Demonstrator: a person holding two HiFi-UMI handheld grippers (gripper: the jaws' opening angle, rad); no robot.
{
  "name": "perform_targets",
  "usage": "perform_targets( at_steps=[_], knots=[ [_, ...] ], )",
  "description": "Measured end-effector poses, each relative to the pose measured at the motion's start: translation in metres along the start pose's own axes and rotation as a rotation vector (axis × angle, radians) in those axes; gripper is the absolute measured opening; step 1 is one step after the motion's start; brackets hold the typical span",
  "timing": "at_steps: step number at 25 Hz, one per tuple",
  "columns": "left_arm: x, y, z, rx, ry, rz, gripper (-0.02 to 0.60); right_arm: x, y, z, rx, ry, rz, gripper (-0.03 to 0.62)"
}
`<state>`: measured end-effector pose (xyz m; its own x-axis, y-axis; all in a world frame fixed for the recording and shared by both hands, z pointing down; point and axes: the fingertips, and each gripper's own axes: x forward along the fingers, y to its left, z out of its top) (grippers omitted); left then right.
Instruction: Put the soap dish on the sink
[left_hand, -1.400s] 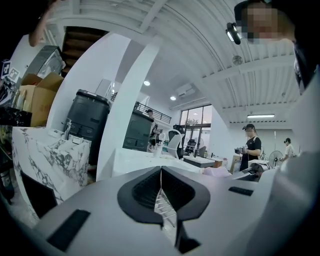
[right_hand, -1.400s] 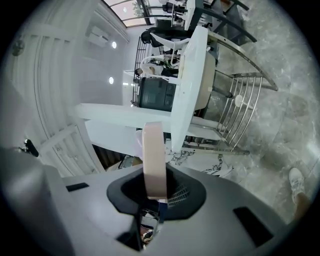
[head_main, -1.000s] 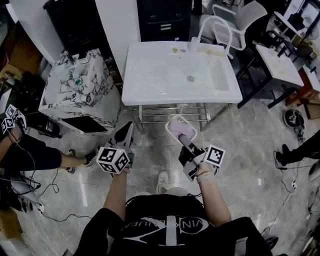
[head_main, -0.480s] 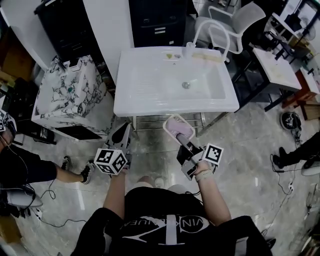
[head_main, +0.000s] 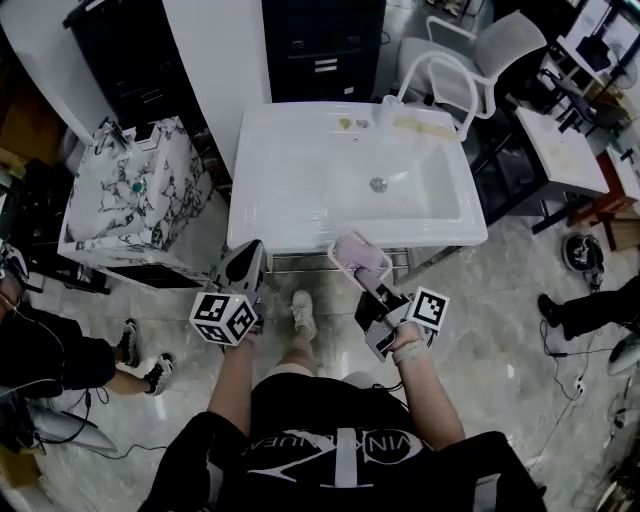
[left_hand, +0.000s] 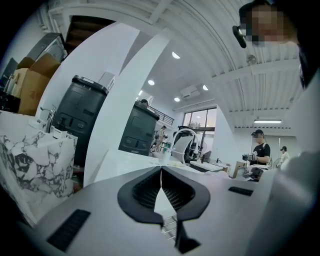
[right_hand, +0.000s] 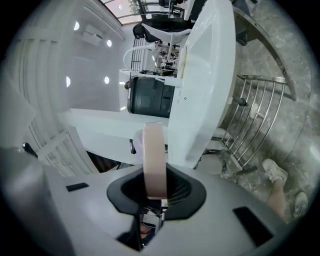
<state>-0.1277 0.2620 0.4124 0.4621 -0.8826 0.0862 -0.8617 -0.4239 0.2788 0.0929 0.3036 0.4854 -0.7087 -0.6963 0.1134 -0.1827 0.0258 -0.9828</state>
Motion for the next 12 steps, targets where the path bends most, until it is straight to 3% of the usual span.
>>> perform_targets(
  at_steps=[12],
  knots=[
    [0.097,0.039,0.030,0.004,0.003,-0.034,0.018,0.073,0.005,0.054,0.028,-0.004,0.005,0.064]
  ],
)
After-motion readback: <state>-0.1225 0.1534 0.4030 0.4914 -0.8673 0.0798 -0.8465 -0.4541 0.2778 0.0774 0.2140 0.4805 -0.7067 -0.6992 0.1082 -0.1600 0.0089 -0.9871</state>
